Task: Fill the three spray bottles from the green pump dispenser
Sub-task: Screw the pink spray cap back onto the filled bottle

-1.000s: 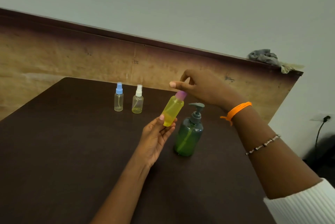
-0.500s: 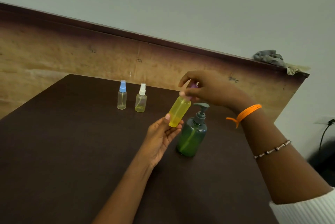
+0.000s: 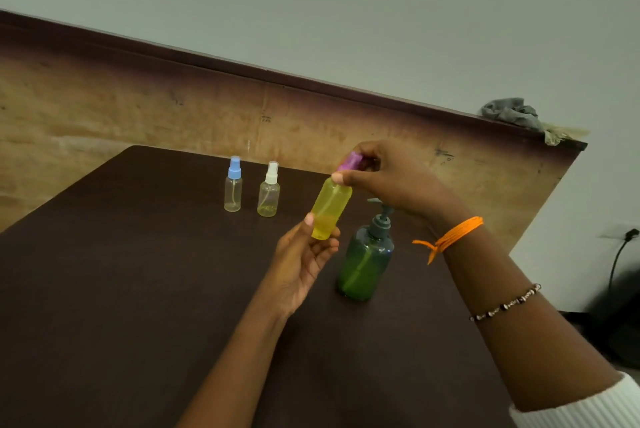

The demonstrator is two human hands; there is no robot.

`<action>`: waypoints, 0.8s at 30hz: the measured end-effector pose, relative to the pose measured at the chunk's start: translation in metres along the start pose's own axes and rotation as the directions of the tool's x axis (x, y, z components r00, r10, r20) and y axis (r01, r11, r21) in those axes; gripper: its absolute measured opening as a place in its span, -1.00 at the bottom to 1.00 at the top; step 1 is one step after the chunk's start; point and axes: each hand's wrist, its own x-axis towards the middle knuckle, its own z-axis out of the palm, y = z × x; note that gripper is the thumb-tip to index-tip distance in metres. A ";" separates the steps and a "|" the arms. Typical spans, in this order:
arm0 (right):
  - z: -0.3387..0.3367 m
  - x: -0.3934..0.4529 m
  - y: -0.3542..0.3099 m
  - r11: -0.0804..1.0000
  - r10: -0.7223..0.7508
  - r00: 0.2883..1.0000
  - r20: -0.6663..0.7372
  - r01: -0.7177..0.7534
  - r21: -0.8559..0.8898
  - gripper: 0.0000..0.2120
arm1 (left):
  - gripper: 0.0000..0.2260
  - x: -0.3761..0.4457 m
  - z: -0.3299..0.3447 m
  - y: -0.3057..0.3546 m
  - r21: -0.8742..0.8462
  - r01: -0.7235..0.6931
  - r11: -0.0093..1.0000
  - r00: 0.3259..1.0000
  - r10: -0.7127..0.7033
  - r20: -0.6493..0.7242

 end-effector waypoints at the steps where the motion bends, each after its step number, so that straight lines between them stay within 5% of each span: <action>1: 0.001 -0.002 -0.001 0.994 -0.001 1.000 0.002 0.000 0.109 -0.84 | -0.56 -0.002 0.000 0.002 -0.041 0.071 0.997 0.996 -0.068 0.055; 5: 0.009 -0.004 0.000 0.911 0.052 0.993 0.105 -0.090 0.402 -0.94 | -0.43 -0.004 -0.006 0.006 -0.171 0.265 0.949 0.939 -0.214 0.269; 14: 0.026 -0.003 -0.002 0.815 0.120 0.973 0.199 -0.211 0.540 -0.86 | -0.46 -0.003 -0.021 0.013 -0.169 0.385 0.907 0.842 -0.271 0.466; 20: 0.040 -0.001 -0.004 0.813 0.186 0.981 0.054 -0.184 0.552 -0.88 | -0.46 0.000 -0.019 0.014 0.004 0.136 0.991 0.964 -0.133 0.229; 24: 0.055 0.003 -0.009 0.915 0.223 0.968 -0.117 -0.166 0.368 -0.83 | -0.54 0.005 -0.022 0.012 0.169 -0.040 0.985 0.987 0.013 0.161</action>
